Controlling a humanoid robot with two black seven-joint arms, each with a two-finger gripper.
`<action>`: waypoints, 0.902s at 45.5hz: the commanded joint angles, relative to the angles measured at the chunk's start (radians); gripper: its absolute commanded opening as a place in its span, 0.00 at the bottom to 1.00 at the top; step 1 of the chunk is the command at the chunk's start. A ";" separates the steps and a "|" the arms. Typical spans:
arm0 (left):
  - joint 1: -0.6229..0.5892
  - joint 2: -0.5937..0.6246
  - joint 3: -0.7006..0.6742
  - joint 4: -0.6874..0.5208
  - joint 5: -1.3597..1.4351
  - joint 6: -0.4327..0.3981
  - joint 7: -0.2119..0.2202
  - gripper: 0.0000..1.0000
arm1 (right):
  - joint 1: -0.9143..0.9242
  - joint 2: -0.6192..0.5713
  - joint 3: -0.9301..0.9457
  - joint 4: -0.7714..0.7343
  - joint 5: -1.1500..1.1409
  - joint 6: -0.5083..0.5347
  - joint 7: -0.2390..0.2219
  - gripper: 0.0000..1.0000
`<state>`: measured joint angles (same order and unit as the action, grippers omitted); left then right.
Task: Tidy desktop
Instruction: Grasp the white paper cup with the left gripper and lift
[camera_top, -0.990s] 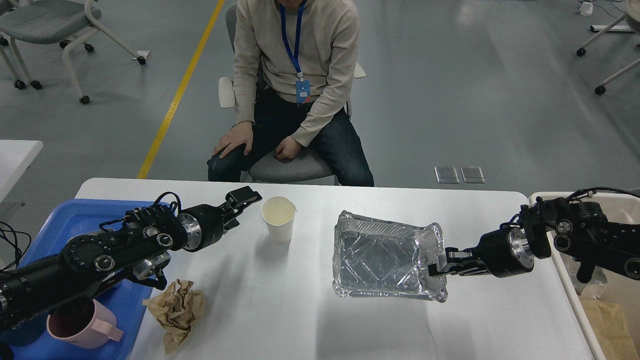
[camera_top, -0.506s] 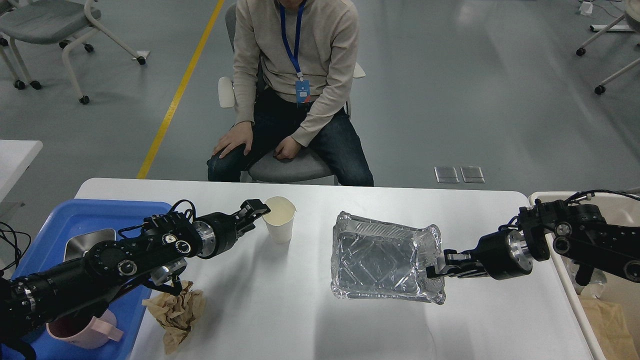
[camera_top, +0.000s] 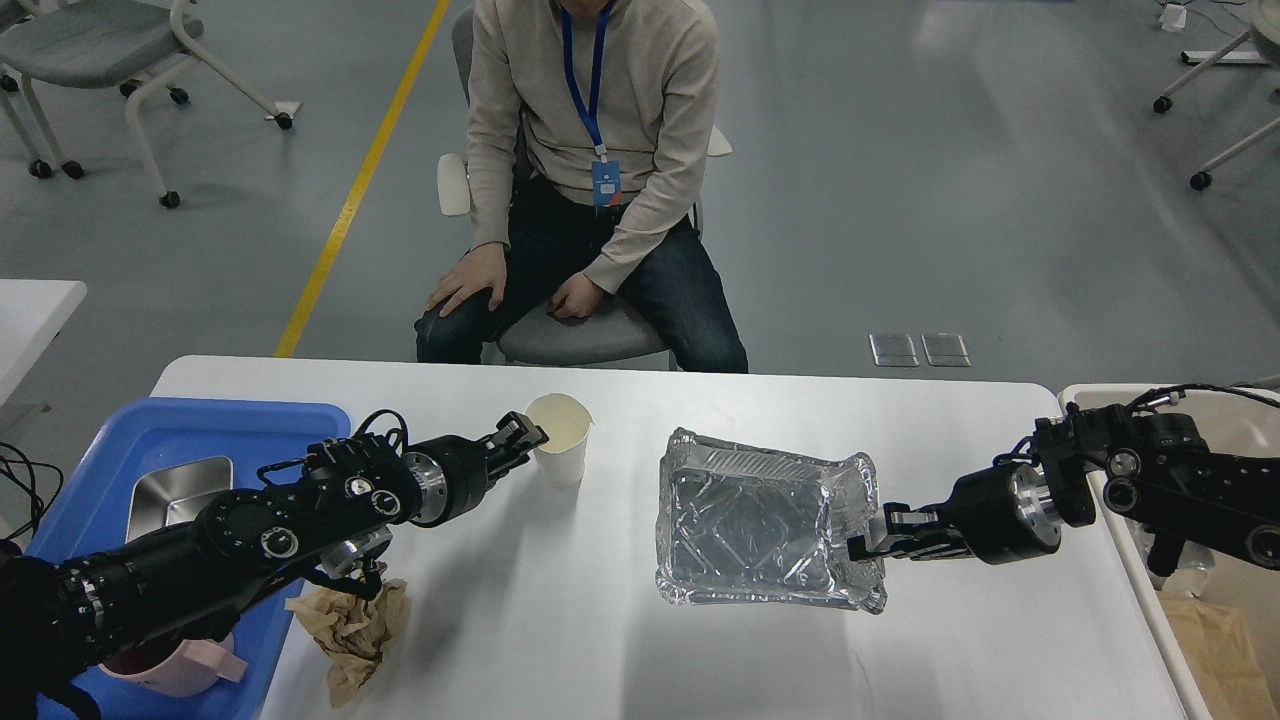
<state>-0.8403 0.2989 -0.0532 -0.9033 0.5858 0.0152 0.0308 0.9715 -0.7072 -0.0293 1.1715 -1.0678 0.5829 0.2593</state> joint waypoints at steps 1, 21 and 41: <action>0.001 -0.006 0.000 0.012 0.000 -0.004 0.000 0.32 | 0.001 0.000 0.000 0.005 0.000 0.000 0.000 0.00; 0.001 -0.029 0.018 0.032 -0.015 -0.006 -0.022 0.10 | -0.001 0.000 -0.014 0.016 0.003 0.003 0.000 0.00; -0.013 -0.007 0.049 0.018 -0.060 -0.004 -0.052 0.01 | -0.001 0.015 -0.024 0.005 0.005 0.009 -0.002 0.00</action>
<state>-0.8496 0.2797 -0.0051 -0.8779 0.5268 0.0122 -0.0211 0.9711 -0.6982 -0.0508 1.1819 -1.0633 0.5904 0.2577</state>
